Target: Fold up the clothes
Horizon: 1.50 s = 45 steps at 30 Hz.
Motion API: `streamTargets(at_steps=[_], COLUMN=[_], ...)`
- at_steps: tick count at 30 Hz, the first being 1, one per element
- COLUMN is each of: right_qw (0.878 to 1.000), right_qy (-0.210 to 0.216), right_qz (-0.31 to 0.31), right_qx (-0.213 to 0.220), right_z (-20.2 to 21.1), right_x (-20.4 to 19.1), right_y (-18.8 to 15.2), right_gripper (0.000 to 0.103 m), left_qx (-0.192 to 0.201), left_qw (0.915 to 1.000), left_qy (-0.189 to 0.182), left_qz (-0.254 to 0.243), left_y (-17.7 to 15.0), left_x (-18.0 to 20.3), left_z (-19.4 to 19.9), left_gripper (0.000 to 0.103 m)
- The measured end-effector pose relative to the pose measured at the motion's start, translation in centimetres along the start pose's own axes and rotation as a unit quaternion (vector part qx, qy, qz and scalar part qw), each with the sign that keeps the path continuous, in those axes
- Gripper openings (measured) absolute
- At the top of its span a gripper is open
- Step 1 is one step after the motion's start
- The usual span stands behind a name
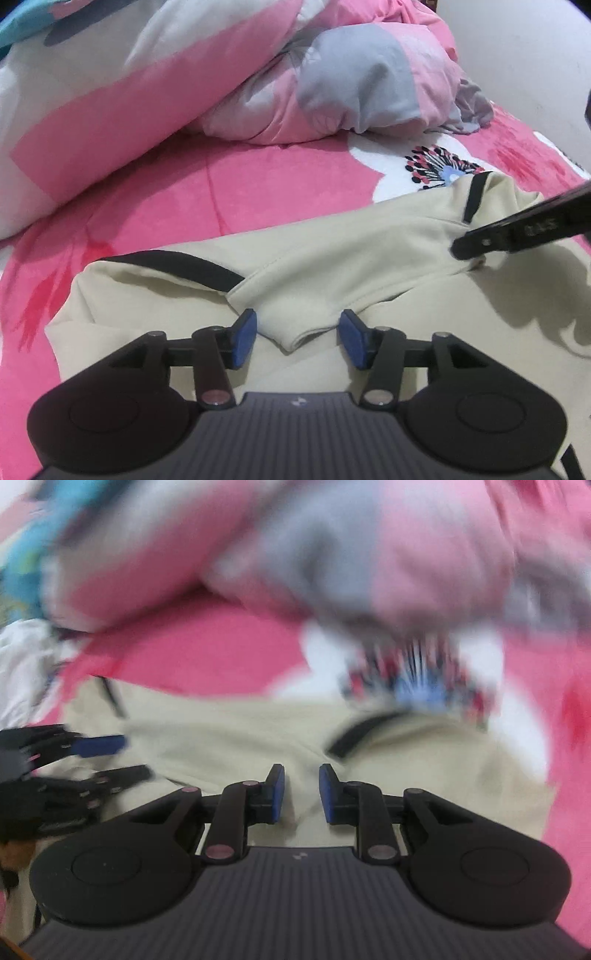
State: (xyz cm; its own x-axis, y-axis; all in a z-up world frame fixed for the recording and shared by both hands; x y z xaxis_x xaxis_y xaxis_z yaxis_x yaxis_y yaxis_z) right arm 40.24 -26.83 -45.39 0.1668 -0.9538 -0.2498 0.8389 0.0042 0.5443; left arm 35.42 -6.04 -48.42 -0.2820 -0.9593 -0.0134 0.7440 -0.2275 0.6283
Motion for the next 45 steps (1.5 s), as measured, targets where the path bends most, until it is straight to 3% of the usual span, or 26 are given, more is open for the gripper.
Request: streamTargets(at_steps=[3, 8, 12, 15, 18, 23, 24, 29, 32, 34, 36, 39, 43, 45], right_qw=[0.999, 0.997, 0.989, 0.982, 0.972, 0.950, 0.945, 0.942, 0.935, 0.929, 0.929, 0.930, 0.925, 0.923], right_qy=[-0.007, 0.006, 0.055, 0.082, 0.102, 0.082, 0.081, 0.088, 0.102, 0.108, 0.112, 0.119, 0.129, 0.134], right_qz=[-0.041, -0.077, -0.131, -0.169, -0.204, -0.272, -0.285, -0.306, -0.326, -0.339, -0.336, -0.334, -0.339, -0.343], right_qx=[0.003, 0.030, 0.029, -0.011, -0.058, -0.133, -0.137, -0.104, -0.097, -0.102, -0.102, -0.103, -0.111, -0.113], right_z=[0.3, 7.1, 13.8, 17.2, 20.1, 21.7, 21.9, 21.9, 20.4, 19.5, 19.7, 19.9, 20.1, 20.2], right_x=[0.2, 0.2, 1.5, 2.3, 3.2, 6.1, 6.8, 9.6, 11.2, 11.9, 11.7, 11.3, 11.2, 11.2], right_y=[0.0, -1.3, -4.9, -9.7, -15.1, -24.2, -25.2, -24.9, -24.4, -24.8, -25.0, -25.4, -26.0, -26.2], right_gripper=[0.020, 0.028, 0.039, 0.048, 0.053, 0.057, 0.057, 0.059, 0.060, 0.060, 0.060, 0.060, 0.060, 0.060], left_qx=[-0.005, 0.013, -0.004, -0.023, -0.065, -0.162, -0.163, -0.160, -0.167, -0.177, -0.172, -0.186, -0.216, -0.216], left_qw=[0.9994, 0.9952, 0.9862, 0.9767, 0.9621, 0.9233, 0.9231, 0.9234, 0.9214, 0.9197, 0.9161, 0.9008, 0.8739, 0.8674], left_qy=[-0.005, -0.001, 0.009, 0.020, 0.034, 0.050, 0.056, 0.079, 0.063, 0.066, 0.074, 0.130, 0.206, 0.210], left_qz=[0.034, 0.097, 0.165, 0.212, 0.263, 0.344, 0.344, 0.340, 0.345, 0.344, 0.355, 0.370, 0.384, 0.396], left_y=[0.4, -0.9, -4.8, -8.7, -14.5, -24.7, -25.4, -26.8, -26.2, -26.1, -26.1, -27.8, -30.9, -31.9], left_x=[-0.5, -1.5, -2.2, -2.7, -2.9, -2.1, -2.0, -2.2, -1.8, -1.2, -1.3, -2.7, -4.2, -4.1], left_z=[1.8, 8.5, 15.5, 20.9, 24.8, 26.9, 27.1, 27.4, 26.6, 26.9, 29.9, 36.2, 45.0, 45.9], left_gripper=[0.052, 0.059, 0.067, 0.071, 0.074, 0.072, 0.071, 0.071, 0.071, 0.059, 0.059, 0.061, 0.069, 0.072])
Point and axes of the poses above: each gripper's, at about its wrist camera, not at the fingertips, and z roughly against the way its jaws point, x to its right, y to its top, the point moved 6 cm from there along -z, roughly the way its jaws point
